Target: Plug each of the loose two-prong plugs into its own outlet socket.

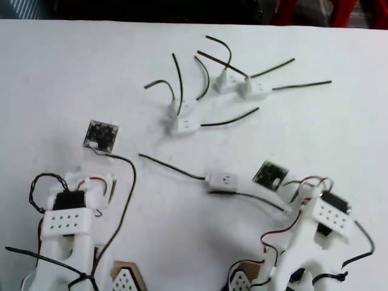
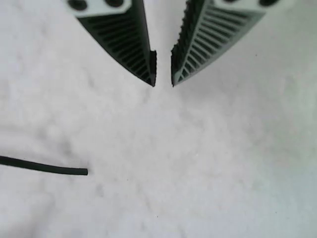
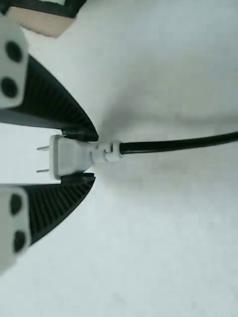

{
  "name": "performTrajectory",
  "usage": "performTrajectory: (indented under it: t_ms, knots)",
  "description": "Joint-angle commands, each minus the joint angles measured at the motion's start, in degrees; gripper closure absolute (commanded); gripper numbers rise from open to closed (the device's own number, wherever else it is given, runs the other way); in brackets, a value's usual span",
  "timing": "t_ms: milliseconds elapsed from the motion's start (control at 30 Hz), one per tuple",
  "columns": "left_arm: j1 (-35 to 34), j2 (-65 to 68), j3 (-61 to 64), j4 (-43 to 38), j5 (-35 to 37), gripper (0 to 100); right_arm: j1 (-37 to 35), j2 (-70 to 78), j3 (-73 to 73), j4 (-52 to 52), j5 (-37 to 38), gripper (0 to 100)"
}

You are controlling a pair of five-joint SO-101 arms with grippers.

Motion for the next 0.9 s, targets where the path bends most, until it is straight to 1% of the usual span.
performTrajectory:
  t_ms: [0, 133, 267, 333, 567, 633, 733, 800, 867]
  knots:
    - [-0.57, -1.36, -0.26, -0.88, -0.53, 92, 2.07, -0.84, -11.08, 7.6, -0.18, 98.1]
    - [-0.57, -1.36, -0.26, -0.88, -0.53, 92, 2.77, -0.84, -18.81, 14.29, -1.05, 98.1]
    - [-0.57, -1.36, -0.26, -0.88, -0.53, 92, 2.15, -0.84, -23.21, 15.69, -8.0, 98.1]
    - [-0.57, -1.36, -0.26, -0.88, -0.53, 92, 0.66, -0.66, -23.91, 15.43, -11.16, 98.1]
    - [-0.57, -1.36, -0.26, -0.88, -0.53, 92, -8.92, -0.22, -21.27, 15.16, -28.48, 97.8]
    - [-0.57, -1.36, -0.26, -0.88, -0.53, 92, -11.56, -0.22, -18.9, 12.7, -32.88, 97.8]
    - [-0.66, -1.36, -0.26, -0.7, -0.53, 92, -14.02, -0.13, -13.98, 5.05, -38.77, 97.8]
    - [-0.66, -1.36, -0.26, -0.7, -0.53, 92, -15.25, -0.13, -10.81, 0.57, -41.14, 97.8]
    - [-0.66, -1.36, -0.26, -0.7, -0.53, 92, -16.4, -0.13, -8.79, -1.71, -42.37, 97.7]
